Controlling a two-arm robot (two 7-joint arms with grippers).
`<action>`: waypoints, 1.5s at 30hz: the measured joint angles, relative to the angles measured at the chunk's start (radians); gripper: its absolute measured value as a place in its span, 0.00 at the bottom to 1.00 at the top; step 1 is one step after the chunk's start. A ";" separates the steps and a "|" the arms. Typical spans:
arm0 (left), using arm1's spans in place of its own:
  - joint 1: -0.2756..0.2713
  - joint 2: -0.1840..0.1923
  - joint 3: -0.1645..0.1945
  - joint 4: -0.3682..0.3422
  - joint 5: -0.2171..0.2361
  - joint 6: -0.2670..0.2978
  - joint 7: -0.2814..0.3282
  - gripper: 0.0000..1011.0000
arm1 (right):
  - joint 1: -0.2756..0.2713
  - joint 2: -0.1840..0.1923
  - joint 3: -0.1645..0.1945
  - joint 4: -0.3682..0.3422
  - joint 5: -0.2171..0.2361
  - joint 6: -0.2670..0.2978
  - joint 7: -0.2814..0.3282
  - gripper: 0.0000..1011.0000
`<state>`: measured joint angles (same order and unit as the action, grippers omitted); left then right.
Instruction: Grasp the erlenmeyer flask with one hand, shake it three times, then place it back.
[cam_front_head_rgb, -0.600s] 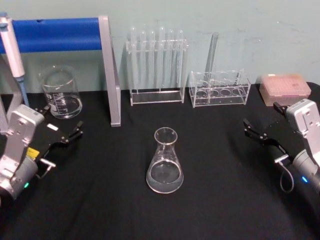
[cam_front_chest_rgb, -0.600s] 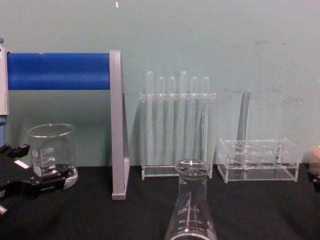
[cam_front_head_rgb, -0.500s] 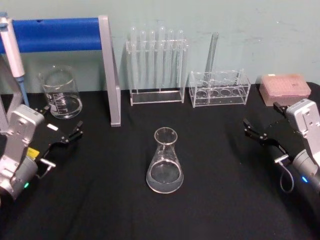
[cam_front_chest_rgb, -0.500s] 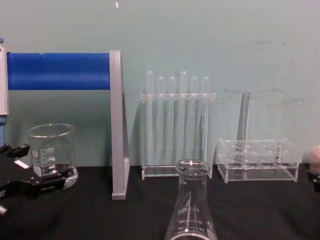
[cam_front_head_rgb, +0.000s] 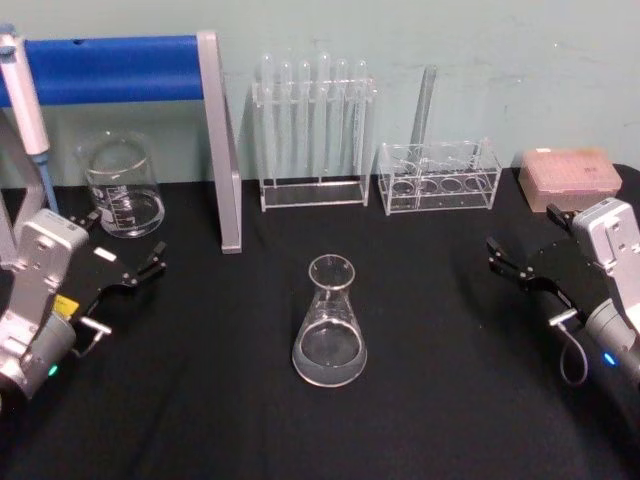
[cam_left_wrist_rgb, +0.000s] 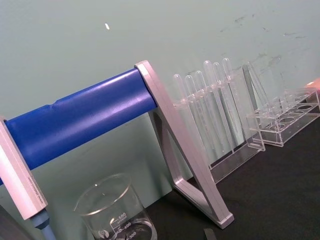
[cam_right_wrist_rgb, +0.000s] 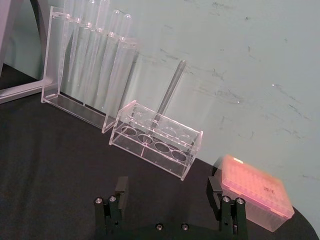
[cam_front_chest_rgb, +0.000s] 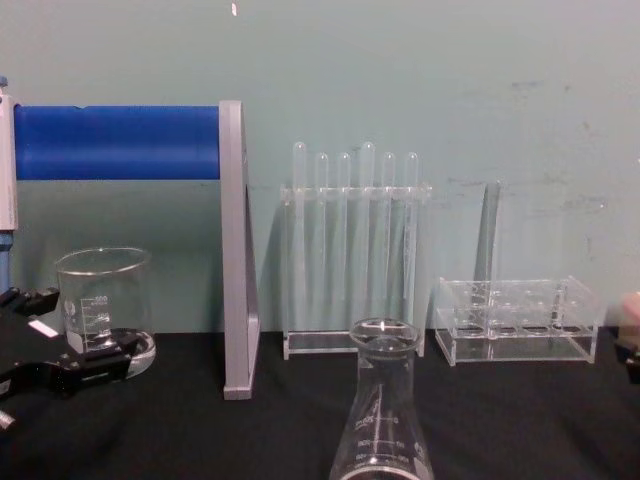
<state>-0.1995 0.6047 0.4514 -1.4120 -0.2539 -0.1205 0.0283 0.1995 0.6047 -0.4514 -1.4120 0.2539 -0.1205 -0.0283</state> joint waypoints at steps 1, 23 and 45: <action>0.000 0.000 0.000 0.000 0.000 0.000 0.000 0.99 | 0.000 0.000 0.000 0.000 0.000 0.000 0.000 0.99; 0.000 0.000 0.000 0.000 0.000 0.000 0.000 0.99 | -0.090 0.075 0.074 -0.157 0.220 -0.050 0.356 0.99; 0.000 0.000 0.000 0.000 0.000 0.000 0.000 0.99 | -0.088 0.065 0.041 -0.176 0.342 0.001 0.680 0.99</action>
<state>-0.1995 0.6047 0.4514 -1.4120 -0.2539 -0.1205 0.0283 0.1111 0.6699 -0.4102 -1.5879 0.5959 -0.1196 0.6521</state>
